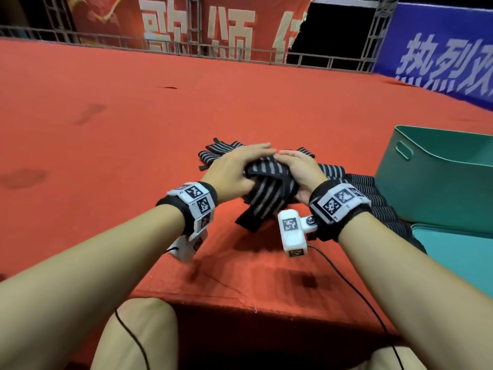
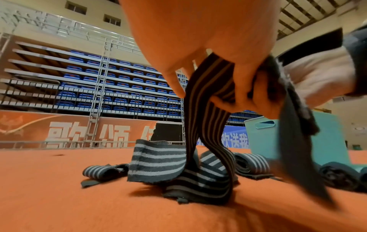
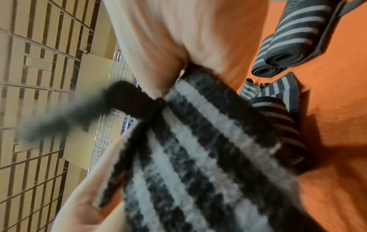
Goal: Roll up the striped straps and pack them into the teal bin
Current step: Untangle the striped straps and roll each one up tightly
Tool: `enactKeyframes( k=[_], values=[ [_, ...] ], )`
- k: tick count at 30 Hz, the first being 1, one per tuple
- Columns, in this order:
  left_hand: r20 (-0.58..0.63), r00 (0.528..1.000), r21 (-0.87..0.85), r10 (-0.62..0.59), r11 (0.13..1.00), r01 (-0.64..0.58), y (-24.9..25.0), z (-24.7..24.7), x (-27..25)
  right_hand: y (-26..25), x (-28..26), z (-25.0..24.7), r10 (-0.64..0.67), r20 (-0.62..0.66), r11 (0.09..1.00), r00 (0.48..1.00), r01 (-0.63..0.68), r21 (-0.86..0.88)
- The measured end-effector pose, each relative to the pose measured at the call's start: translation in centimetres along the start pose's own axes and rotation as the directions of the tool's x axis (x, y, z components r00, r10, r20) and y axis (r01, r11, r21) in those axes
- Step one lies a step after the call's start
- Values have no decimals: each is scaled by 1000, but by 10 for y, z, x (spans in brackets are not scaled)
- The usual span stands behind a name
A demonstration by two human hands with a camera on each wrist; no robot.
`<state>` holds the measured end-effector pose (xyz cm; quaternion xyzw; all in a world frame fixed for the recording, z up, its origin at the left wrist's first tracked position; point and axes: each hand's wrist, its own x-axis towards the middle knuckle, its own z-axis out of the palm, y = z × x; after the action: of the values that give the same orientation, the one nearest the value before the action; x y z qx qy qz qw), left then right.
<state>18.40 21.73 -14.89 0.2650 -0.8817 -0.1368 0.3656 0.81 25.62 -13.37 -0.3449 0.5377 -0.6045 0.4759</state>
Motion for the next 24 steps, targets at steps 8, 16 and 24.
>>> enactKeyframes(
  k=[8, 16, 24],
  values=[
    [-8, 951, -211, -310, 930, 301, -10, -10, 5, -31, -22, -18, 149, 434, 976, 889, -203, 82],
    [45, 880, -414, -472, 793, 446, -12, -13, 9, -24, -7, -17, -325, 301, 500, 896, 433, -750],
    [78, 807, -609, -585, 613, 503, -6, -18, 8, -7, -6, -15, -410, 96, 755, 907, 396, -522]
  ],
)
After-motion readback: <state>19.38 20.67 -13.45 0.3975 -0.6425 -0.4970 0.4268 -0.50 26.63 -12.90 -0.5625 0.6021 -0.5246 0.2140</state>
